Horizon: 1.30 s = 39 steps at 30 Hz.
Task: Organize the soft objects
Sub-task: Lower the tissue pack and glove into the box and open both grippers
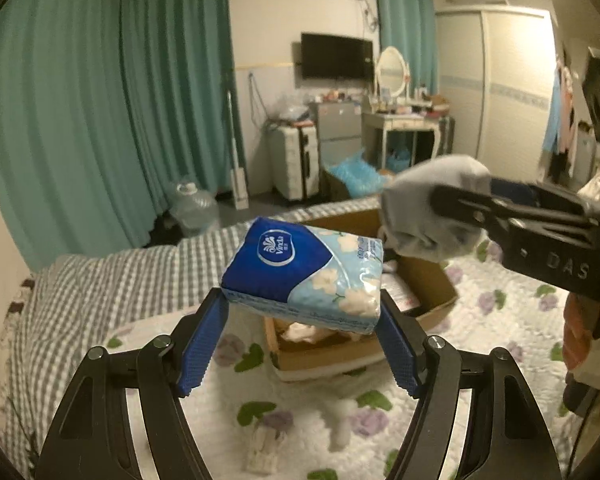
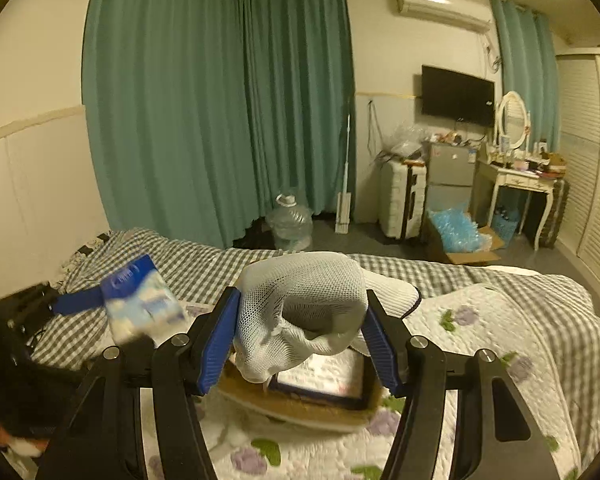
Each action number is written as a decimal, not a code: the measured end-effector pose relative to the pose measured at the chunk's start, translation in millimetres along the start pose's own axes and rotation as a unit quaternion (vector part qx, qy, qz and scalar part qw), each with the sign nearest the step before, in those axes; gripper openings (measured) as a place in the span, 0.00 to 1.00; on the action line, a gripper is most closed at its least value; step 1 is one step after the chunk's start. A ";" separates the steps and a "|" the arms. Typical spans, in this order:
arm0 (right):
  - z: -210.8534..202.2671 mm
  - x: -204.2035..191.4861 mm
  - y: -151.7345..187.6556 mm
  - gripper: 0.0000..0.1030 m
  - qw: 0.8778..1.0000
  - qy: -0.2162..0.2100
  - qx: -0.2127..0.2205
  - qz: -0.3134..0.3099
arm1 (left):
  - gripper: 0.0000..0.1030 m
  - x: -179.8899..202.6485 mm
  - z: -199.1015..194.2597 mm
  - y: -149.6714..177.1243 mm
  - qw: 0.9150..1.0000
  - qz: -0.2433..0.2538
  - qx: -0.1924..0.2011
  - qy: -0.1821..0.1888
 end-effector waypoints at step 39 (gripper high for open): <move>-26.6 34.3 -47.7 0.90 0.998 0.049 0.026 0.025 | 0.74 15.7 -46.1 -64.2 0.997 0.025 0.071 -0.023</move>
Point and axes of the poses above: each gripper's, at about its wrist camera, not at the fingertips, and z roughly the way its jaws point, x to its right, y to its underside, the point moved 4 cm from there along z, roughly the way its jaws point, and after that the axes turned 4 degrees about z, right-handed, at the moved point
